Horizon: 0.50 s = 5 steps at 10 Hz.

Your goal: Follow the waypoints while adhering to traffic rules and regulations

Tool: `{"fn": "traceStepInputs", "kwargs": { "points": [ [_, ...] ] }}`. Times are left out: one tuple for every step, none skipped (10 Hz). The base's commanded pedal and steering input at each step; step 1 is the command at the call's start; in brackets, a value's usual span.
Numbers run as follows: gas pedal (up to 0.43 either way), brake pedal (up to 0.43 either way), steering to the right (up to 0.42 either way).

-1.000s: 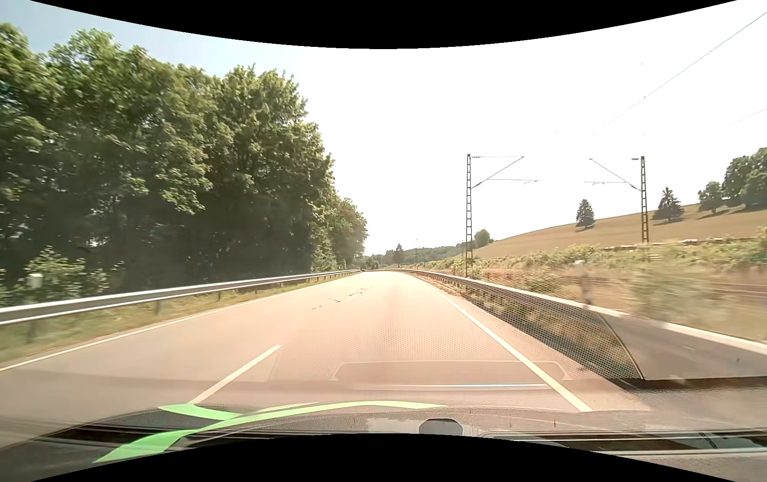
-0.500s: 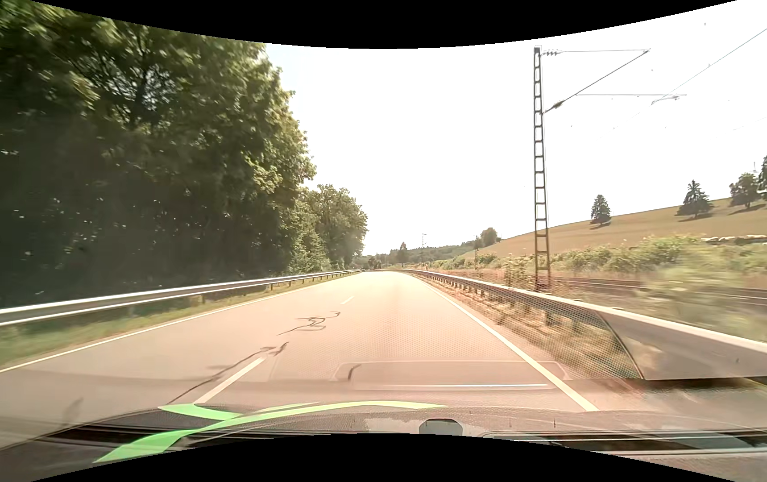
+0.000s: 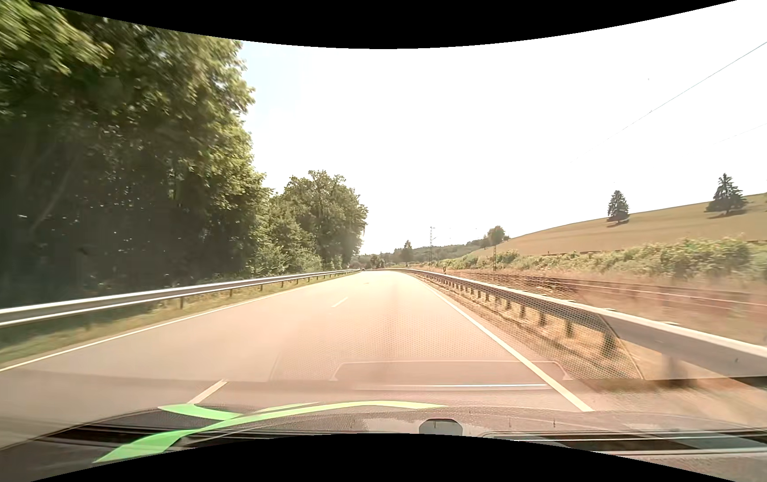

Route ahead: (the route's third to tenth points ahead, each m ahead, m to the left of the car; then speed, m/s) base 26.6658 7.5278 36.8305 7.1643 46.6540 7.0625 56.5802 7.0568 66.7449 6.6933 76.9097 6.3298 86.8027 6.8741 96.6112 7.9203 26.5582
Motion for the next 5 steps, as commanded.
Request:
{"fn": "traceStepInputs", "kwargs": {
  "points": [
    [0.248, 0.0, -0.007],
    [0.248, 0.0, -0.007],
    [0.24, 0.0, -0.007],
    [0.22, 0.0, -0.008],
    [0.22, 0.0, -0.009]
  ]
}}
